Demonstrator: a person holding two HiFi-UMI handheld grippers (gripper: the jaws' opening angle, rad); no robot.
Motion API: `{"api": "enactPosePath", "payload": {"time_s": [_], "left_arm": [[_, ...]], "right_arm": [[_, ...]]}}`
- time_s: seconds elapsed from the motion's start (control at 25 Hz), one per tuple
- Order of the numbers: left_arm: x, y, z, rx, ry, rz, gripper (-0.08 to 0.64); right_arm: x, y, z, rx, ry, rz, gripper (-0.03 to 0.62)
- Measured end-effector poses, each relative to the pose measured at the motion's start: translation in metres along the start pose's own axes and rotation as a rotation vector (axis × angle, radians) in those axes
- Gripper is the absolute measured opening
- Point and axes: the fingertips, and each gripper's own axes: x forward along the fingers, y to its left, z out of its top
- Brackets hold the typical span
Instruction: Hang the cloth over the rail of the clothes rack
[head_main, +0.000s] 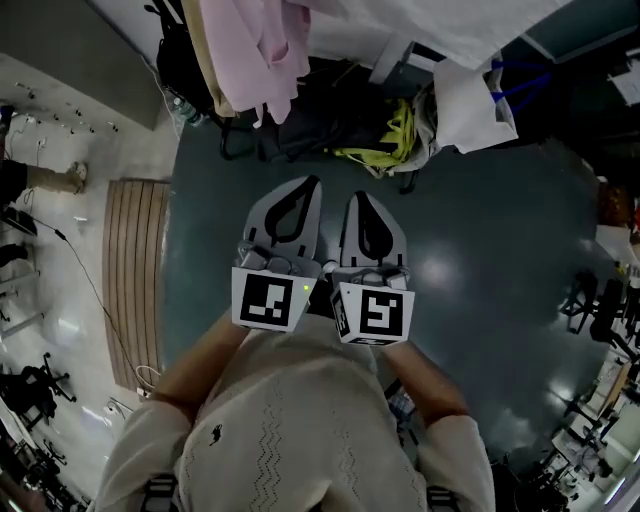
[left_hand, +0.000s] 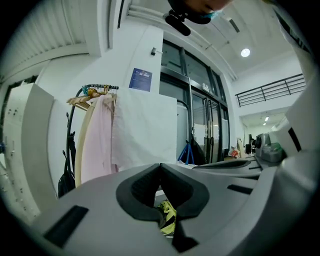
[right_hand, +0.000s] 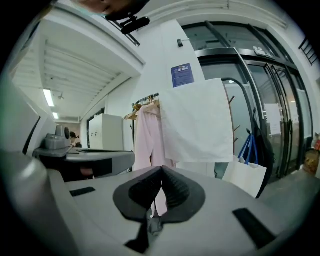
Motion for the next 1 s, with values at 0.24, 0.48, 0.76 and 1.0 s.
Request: {"api": "enactPosePath", "payload": {"time_s": [0.24,0.48,0.76,1.0], "left_arm": [[-0.006,-0.026,-0.01,-0.051,0.037,-0.007,0.012],[0.0,-0.06,-0.006,-0.007,0.01,-0.035,0.012],[0.001,-0.071,-0.006,0.003,0.031,-0.044,0.012],[-0.003,-0.076,-0.007,-0.007,0.019,-0.03,0.012]], "right_arm": [[-0.014,-0.007,-0.002,0.023,0.015,0.012,0.018],[-0.03,-0.034,-0.008,0.044,0.042,0.018,0.018],[-0.039,-0.054,0.011,0.066,-0.017,-0.005,0.018],[-0.048,-0.051,0.002,0.051,-0.006,0.023,0.018]]}}
